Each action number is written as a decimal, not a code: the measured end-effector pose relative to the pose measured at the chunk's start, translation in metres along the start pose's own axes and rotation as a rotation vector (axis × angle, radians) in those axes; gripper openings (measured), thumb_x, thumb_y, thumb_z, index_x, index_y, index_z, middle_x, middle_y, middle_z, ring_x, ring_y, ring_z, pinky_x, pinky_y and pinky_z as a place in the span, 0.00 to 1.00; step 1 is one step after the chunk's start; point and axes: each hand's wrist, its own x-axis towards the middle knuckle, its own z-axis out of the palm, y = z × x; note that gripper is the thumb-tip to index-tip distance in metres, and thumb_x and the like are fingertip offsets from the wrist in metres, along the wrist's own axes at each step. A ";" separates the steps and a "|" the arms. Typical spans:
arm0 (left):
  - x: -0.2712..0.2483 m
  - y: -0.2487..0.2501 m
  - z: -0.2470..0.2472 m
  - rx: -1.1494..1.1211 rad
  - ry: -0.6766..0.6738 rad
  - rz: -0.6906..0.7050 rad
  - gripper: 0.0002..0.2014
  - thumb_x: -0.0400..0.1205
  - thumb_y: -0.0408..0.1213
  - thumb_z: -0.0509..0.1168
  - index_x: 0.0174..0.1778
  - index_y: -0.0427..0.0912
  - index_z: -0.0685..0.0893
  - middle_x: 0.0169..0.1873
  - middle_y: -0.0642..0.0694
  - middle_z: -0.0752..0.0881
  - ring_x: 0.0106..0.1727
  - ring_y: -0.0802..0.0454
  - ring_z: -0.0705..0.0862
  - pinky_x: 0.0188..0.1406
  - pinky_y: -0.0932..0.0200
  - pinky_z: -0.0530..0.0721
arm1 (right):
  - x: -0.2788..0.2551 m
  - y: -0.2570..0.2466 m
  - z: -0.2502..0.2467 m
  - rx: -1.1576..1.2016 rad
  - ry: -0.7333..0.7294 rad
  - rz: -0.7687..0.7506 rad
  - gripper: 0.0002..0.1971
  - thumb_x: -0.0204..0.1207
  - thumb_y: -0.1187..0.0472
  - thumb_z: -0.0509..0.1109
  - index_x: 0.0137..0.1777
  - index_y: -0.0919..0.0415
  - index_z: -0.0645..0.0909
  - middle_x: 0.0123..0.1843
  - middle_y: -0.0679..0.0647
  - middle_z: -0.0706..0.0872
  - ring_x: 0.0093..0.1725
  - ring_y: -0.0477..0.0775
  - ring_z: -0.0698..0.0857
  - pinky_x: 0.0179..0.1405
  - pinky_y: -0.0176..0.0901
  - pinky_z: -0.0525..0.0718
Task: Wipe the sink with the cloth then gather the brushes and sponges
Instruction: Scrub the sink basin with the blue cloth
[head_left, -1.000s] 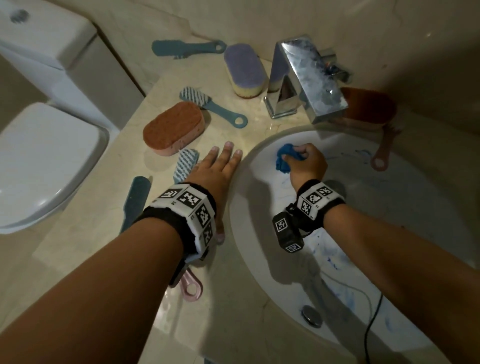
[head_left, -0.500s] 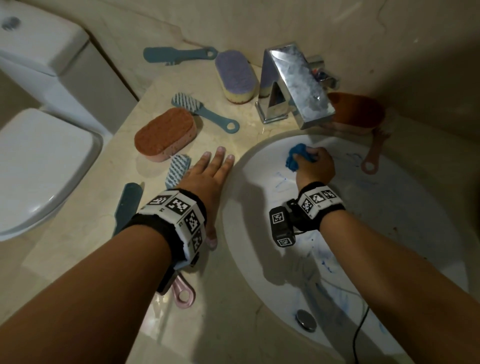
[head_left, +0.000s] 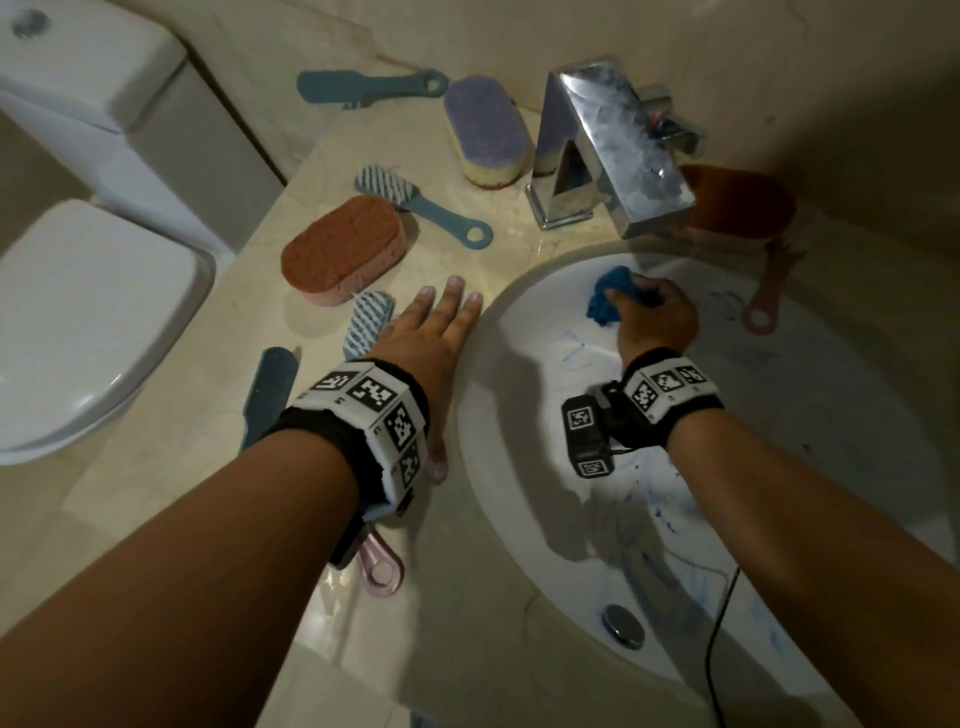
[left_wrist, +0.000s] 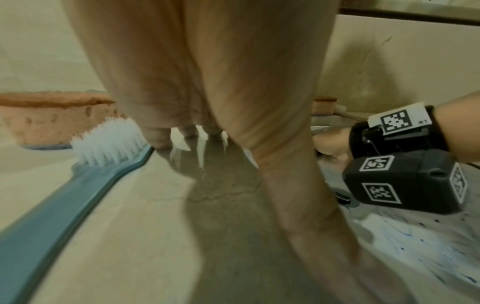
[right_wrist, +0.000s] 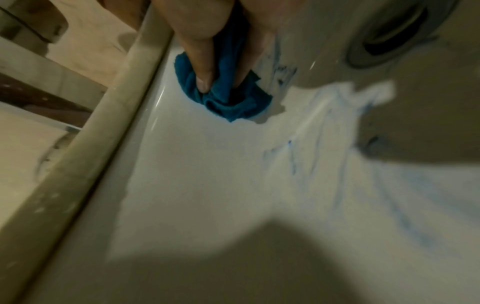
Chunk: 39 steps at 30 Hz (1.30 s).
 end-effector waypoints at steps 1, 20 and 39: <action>0.000 0.000 0.001 0.003 0.009 0.003 0.83 0.45 0.52 0.86 0.79 0.46 0.25 0.79 0.45 0.25 0.82 0.41 0.31 0.83 0.41 0.46 | 0.004 0.003 -0.005 -0.017 0.023 -0.005 0.13 0.68 0.69 0.77 0.53 0.69 0.85 0.55 0.61 0.88 0.53 0.56 0.85 0.48 0.30 0.81; 0.002 -0.001 0.000 -0.043 0.012 0.017 0.82 0.46 0.49 0.87 0.79 0.46 0.26 0.80 0.45 0.26 0.82 0.41 0.32 0.83 0.40 0.46 | -0.046 0.033 0.026 -0.420 -0.388 -0.239 0.07 0.75 0.77 0.63 0.43 0.69 0.81 0.44 0.55 0.81 0.47 0.55 0.81 0.39 0.37 0.80; 0.002 0.001 -0.002 -0.021 0.012 0.000 0.82 0.46 0.49 0.87 0.80 0.45 0.27 0.80 0.44 0.27 0.82 0.40 0.33 0.83 0.40 0.46 | -0.030 0.028 0.000 -0.900 -0.799 -0.519 0.12 0.75 0.70 0.68 0.57 0.69 0.85 0.60 0.68 0.82 0.60 0.65 0.81 0.56 0.39 0.73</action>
